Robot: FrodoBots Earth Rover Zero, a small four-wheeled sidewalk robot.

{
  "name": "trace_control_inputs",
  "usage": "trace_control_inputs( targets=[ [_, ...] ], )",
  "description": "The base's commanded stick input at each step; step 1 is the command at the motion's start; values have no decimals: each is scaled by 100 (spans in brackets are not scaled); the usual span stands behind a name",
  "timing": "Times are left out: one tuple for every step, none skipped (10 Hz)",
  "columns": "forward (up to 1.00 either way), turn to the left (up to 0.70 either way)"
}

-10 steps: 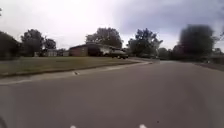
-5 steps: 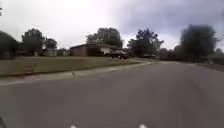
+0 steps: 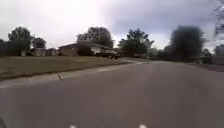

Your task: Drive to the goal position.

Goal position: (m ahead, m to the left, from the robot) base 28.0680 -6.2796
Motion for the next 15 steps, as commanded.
trace_control_inputs(
  targets=[
    [70,-35],
    [70,-35],
    [70,-35],
    [70,-35],
    [70,0],
    [70,0],
    [70,0],
    [70,0],
    [70,0],
    [70,0],
    [70,0],
    [70,0],
    [70,0],
    [70,0],
    [70,0]
  ],
)
